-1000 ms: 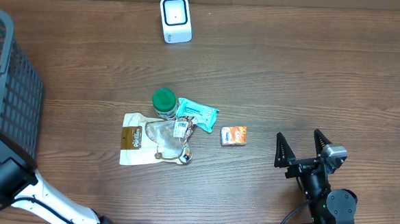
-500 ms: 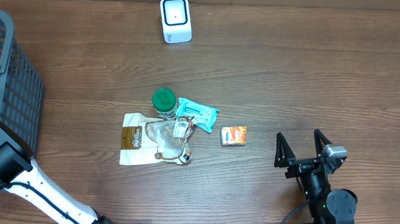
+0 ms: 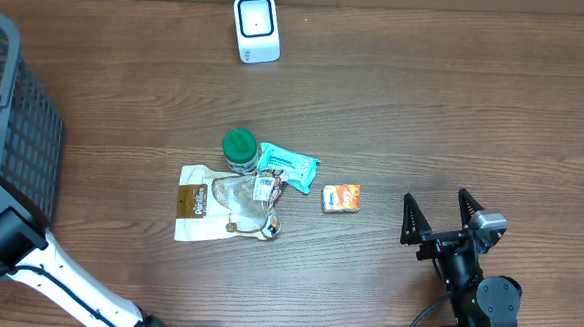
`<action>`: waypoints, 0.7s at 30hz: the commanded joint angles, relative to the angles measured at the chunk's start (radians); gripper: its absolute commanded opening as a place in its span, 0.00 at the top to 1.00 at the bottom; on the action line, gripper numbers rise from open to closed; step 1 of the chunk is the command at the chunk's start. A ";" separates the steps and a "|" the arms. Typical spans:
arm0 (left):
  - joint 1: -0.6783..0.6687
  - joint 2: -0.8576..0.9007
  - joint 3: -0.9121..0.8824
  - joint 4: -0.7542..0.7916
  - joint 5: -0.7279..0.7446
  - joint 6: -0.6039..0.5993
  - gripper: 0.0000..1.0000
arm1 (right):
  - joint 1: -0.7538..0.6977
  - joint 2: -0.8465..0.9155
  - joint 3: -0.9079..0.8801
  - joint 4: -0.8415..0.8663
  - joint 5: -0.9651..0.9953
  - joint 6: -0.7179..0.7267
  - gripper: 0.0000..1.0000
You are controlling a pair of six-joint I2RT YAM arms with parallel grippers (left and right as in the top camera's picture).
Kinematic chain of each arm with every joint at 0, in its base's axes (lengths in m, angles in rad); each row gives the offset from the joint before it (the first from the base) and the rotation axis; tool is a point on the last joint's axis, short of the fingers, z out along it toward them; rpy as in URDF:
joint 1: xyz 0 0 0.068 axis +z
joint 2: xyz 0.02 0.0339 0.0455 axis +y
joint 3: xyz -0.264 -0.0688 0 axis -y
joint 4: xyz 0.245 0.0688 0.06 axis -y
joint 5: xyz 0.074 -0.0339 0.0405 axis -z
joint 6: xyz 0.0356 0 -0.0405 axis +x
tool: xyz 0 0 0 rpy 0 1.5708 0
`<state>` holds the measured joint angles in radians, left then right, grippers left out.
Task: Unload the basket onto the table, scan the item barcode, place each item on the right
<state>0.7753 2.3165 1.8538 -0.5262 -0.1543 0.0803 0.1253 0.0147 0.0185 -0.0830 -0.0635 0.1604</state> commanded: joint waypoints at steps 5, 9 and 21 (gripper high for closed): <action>-0.012 -0.108 0.017 -0.089 0.013 -0.105 0.96 | 0.005 -0.012 -0.010 0.004 -0.001 -0.002 0.00; -0.010 -0.261 0.017 -0.175 0.017 -0.188 0.96 | 0.005 -0.012 -0.010 0.004 -0.001 -0.002 0.00; -0.011 -0.713 0.015 -0.539 0.106 -0.328 0.96 | 0.005 -0.012 -0.010 0.004 -0.001 -0.002 0.00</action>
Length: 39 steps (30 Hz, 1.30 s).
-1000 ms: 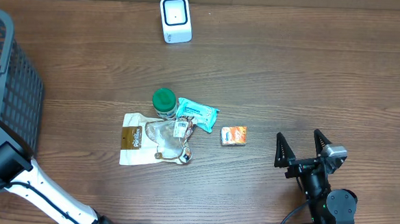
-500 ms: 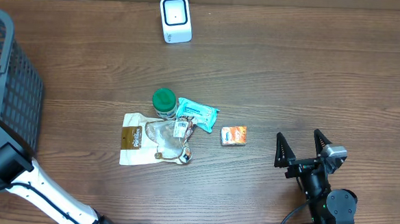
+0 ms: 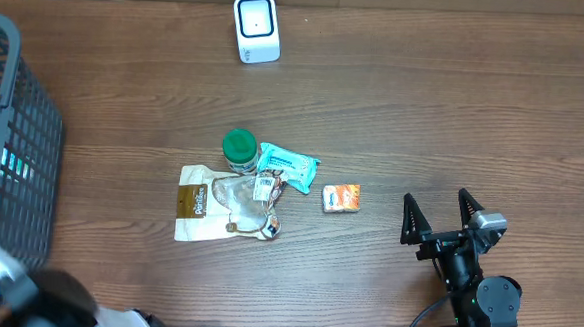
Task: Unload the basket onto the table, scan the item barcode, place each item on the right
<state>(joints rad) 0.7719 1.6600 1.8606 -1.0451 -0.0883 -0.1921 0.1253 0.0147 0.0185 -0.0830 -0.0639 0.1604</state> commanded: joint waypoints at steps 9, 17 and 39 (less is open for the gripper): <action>-0.006 0.030 0.005 -0.035 0.034 -0.067 0.53 | 0.005 -0.012 -0.010 0.004 -0.001 -0.002 0.00; -0.009 0.267 0.005 -0.009 0.061 -0.067 0.51 | 0.005 -0.012 -0.010 0.004 -0.001 -0.002 0.00; -0.013 0.653 0.005 -0.012 0.078 -0.066 0.60 | 0.005 -0.012 -0.010 0.004 -0.001 -0.002 0.00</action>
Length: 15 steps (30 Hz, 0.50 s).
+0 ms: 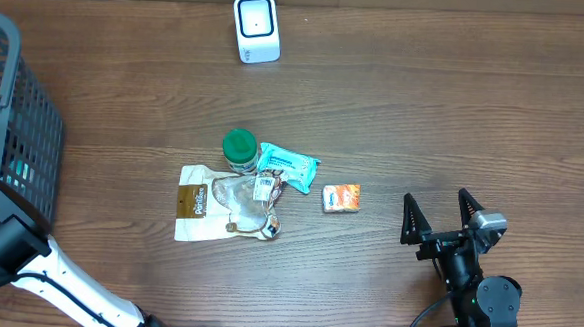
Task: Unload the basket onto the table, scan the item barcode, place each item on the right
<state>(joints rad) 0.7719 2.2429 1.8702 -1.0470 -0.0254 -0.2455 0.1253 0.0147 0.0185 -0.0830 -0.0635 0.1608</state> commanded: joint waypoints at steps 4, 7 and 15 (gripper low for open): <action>-0.013 0.088 -0.005 -0.027 0.015 -0.008 0.96 | 0.005 -0.012 -0.010 0.004 -0.001 -0.002 0.00; -0.013 0.077 -0.002 -0.033 0.016 -0.009 0.96 | 0.005 -0.012 -0.010 0.004 -0.001 -0.002 0.00; -0.013 -0.055 0.165 -0.145 0.021 -0.009 0.96 | 0.005 -0.012 -0.010 0.004 -0.001 -0.002 0.00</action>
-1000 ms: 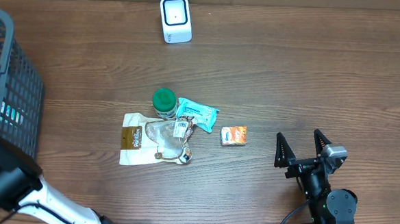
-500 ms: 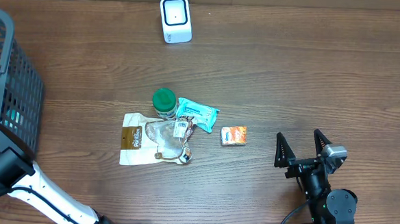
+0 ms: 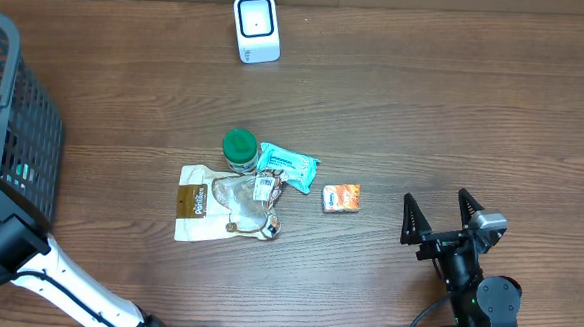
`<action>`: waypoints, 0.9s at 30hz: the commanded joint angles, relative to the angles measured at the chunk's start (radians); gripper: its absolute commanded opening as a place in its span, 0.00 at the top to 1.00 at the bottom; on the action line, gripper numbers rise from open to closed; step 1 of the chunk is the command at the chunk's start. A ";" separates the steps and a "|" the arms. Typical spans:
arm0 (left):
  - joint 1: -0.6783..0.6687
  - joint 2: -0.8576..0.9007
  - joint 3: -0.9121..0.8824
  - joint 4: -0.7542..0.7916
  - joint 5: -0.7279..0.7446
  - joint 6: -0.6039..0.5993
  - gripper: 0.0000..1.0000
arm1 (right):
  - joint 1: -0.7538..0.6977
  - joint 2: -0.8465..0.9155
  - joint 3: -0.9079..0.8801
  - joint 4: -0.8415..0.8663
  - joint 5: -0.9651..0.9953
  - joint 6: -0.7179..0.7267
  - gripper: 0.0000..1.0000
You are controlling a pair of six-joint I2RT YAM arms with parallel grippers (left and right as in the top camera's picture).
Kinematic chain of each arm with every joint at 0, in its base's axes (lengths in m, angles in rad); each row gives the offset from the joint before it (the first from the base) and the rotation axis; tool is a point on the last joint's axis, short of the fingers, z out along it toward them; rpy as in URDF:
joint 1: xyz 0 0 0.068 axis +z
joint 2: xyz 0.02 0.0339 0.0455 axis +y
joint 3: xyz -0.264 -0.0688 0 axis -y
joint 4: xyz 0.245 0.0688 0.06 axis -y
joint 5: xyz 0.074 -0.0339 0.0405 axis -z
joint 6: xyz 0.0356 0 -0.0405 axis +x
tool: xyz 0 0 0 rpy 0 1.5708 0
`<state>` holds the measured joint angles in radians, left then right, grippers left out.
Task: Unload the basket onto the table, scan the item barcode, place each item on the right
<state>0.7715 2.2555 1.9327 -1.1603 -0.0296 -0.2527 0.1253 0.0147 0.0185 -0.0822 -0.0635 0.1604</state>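
Note:
The white barcode scanner (image 3: 256, 26) stands at the table's far edge. A cluster of items lies mid-table: a green-lidded jar (image 3: 239, 148), a teal packet (image 3: 290, 165), a small orange box (image 3: 340, 197), a pouch with a brown label (image 3: 194, 202) and a clear bag (image 3: 250, 203). My right gripper (image 3: 437, 215) rests open near the front right, nothing between its fingers, right of the orange box. My left arm (image 3: 3, 230) rises along the left edge beside the basket, and its gripper does not show.
A dark mesh basket (image 3: 20, 89) fills the left side, with something teal (image 3: 19, 172) inside it. Bare wood lies between the scanner and the item cluster.
My left arm first stood at the left edge against the basket. Then it was a blur low in the bottom-left corner, leaving a teal item visible in the basket. After that it stood by the basket again, as now. The table items and right arm never moved.

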 commanded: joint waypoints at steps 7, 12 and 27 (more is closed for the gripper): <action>-0.023 -0.321 0.255 -0.112 0.053 0.015 0.96 | 0.005 -0.012 -0.010 0.003 -0.001 -0.002 0.00; -0.058 -0.547 0.262 -0.142 0.112 0.024 0.96 | 0.005 -0.012 -0.010 0.003 -0.001 -0.002 0.00; -0.646 -0.671 0.196 -0.349 -0.045 0.018 0.96 | 0.005 -0.012 -0.010 0.003 -0.001 -0.002 0.00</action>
<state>0.2325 1.5406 2.1788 -1.4811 0.0338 -0.2298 0.1253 0.0147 0.0185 -0.0826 -0.0631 0.1604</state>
